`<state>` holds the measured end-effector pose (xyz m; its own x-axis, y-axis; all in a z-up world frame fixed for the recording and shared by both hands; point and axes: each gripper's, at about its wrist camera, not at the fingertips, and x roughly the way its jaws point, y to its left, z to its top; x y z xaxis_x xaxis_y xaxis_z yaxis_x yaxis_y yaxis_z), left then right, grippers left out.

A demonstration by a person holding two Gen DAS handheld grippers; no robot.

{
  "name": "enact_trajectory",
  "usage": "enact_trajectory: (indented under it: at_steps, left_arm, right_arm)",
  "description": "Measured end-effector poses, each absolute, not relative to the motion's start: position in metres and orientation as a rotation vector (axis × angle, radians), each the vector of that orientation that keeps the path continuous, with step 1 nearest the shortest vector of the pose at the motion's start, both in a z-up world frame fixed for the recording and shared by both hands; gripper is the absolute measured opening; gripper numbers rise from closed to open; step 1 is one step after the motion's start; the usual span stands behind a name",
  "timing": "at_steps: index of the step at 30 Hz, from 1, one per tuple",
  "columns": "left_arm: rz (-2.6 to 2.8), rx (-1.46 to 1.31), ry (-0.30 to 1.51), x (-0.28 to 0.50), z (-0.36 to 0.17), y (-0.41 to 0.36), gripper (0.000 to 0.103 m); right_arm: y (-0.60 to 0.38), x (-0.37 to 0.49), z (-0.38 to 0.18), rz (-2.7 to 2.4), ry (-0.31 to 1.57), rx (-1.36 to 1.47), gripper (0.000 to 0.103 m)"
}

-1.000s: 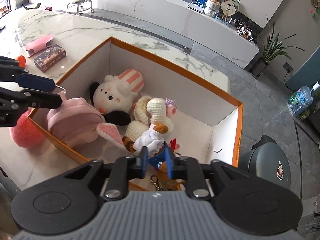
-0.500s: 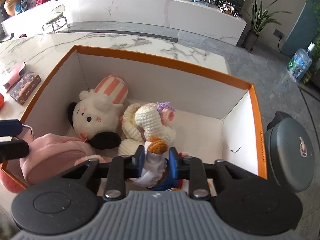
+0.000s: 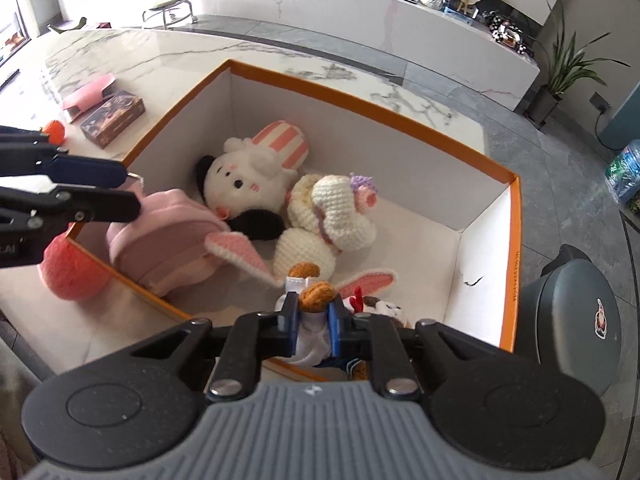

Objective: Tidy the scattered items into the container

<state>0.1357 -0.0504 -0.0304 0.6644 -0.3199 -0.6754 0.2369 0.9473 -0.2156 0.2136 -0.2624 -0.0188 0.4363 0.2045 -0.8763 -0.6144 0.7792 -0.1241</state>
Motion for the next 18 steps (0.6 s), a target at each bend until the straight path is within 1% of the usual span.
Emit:
enact_trajectory:
  at_steps: [18]
  left_arm:
    - [-0.330,-0.101,0.791,0.137,-0.032,-0.055,0.035]
  right_arm:
    - [-0.239,0.222,-0.031,0.611,1.128,-0.288,0.017]
